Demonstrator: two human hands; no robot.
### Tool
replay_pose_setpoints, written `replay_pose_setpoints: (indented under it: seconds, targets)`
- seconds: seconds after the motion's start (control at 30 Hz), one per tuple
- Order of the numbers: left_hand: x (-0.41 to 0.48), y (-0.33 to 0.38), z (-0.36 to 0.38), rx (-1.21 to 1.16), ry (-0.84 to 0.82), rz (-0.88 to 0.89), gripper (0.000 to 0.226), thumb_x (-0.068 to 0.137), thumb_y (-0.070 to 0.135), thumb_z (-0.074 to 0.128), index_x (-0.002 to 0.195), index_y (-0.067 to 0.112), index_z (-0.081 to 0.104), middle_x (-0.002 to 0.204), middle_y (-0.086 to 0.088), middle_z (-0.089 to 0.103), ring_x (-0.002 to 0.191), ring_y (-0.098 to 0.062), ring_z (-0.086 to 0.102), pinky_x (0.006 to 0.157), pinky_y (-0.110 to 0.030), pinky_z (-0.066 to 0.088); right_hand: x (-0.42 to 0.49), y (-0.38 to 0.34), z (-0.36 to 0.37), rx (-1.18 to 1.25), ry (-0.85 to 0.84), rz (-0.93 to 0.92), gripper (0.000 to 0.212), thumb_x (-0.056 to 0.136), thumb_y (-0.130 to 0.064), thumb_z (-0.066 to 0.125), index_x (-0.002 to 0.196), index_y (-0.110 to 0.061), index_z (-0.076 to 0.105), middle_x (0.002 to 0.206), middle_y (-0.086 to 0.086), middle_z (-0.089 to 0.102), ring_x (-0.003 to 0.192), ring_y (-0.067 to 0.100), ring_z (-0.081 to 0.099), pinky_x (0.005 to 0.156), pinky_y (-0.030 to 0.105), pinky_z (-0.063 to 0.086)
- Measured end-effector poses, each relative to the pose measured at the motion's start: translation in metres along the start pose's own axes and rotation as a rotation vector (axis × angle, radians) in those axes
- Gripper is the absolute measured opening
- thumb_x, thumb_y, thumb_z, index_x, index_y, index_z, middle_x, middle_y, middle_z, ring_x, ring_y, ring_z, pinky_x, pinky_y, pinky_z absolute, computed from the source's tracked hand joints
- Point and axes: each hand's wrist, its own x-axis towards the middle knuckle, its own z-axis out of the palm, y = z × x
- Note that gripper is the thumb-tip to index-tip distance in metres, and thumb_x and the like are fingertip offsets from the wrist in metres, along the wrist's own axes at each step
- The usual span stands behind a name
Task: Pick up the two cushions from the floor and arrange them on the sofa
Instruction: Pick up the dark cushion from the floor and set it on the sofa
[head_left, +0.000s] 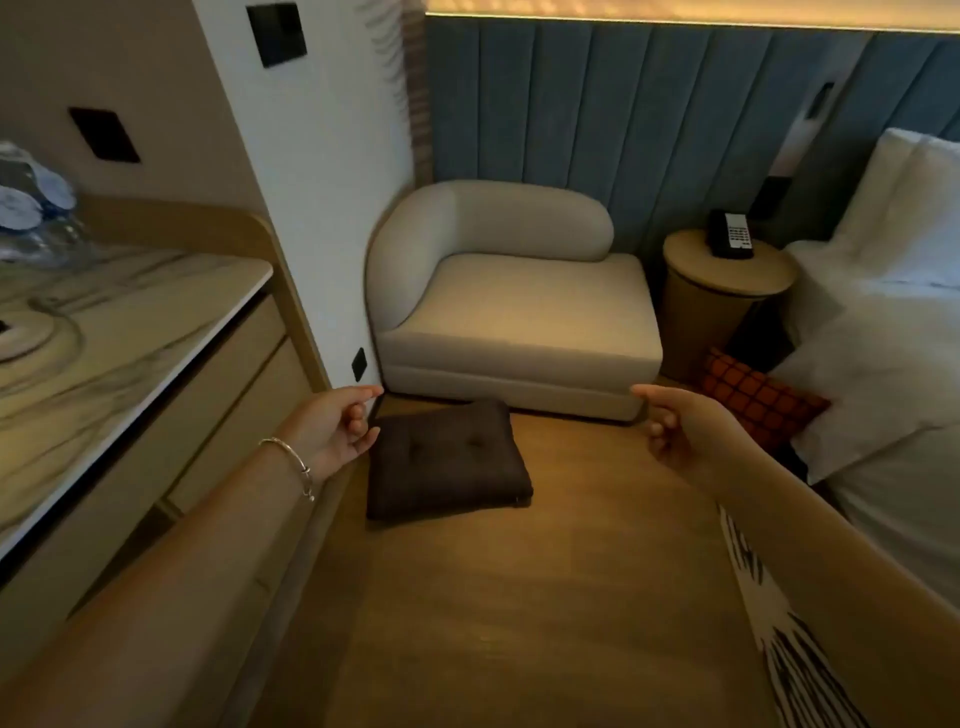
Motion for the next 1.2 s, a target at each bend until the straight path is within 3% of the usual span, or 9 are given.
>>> replay_pose_setpoints:
  seconds: [0.43,0.67,1.0,1.1,1.2]
  targets:
    - [0.182,0.075,0.009,-0.020,0.101,-0.038,0.010,0.091,0.016,0.051,0.089,0.013,0.061,0.038,0.008,0.042,0.032,-0.003,0.039,0.068,-0.026,0.044,0.214,-0.039,0.078,-0.033,0.007,0.136,0.017,0.092,-0.017,0.044,0.095,-0.017,0.061,0.041,-0.010,0.042,0.051,0.007,0.040,0.044,0.017,0.034]
    - [0.285,0.105,-0.021,-0.072,0.204,-0.132,0.012,0.092,0.015,0.050,0.088,0.014,0.061,0.037,0.009,0.042,0.030,-0.003,0.039,0.068,-0.026,0.043,0.318,-0.045,0.136,-0.059,-0.050,0.233,0.018,0.092,-0.016,0.042,0.093,-0.017,0.060,0.042,-0.010,0.042,0.042,0.005,0.038,0.038,0.015,0.033]
    - [0.430,0.145,-0.019,-0.037,0.211,-0.254,0.004,0.089,0.014,0.055,0.084,0.013,0.055,0.037,0.009,0.045,0.031,-0.003,0.041,0.067,-0.025,0.045,0.444,-0.049,0.168,-0.029,0.059,0.329,0.017,0.091,-0.014,0.044,0.087,-0.016,0.060,0.041,-0.010,0.051,0.041,0.004,0.049,0.039,0.014,0.038]
    - [0.471,0.141,-0.013,-0.020,0.228,-0.264,0.008,0.089,0.014,0.055,0.081,0.014,0.058,0.037,0.010,0.047,0.036,-0.003,0.044,0.070,-0.024,0.046,0.490,-0.038,0.168,-0.039,0.053,0.397,0.018,0.091,-0.013,0.044,0.084,-0.014,0.061,0.044,-0.009,0.056,0.043,0.004,0.054,0.040,0.013,0.041]
    - [0.502,0.123,-0.014,-0.011,0.261,-0.286,0.012,0.090,0.014,0.052,0.080,0.015,0.058,0.048,0.007,0.051,0.053,-0.006,0.046,0.076,-0.024,0.045,0.531,-0.018,0.176,-0.070,0.057,0.477,0.019,0.091,-0.013,0.043,0.080,-0.014,0.058,0.042,-0.008,0.058,0.040,0.003,0.054,0.040,0.012,0.040]
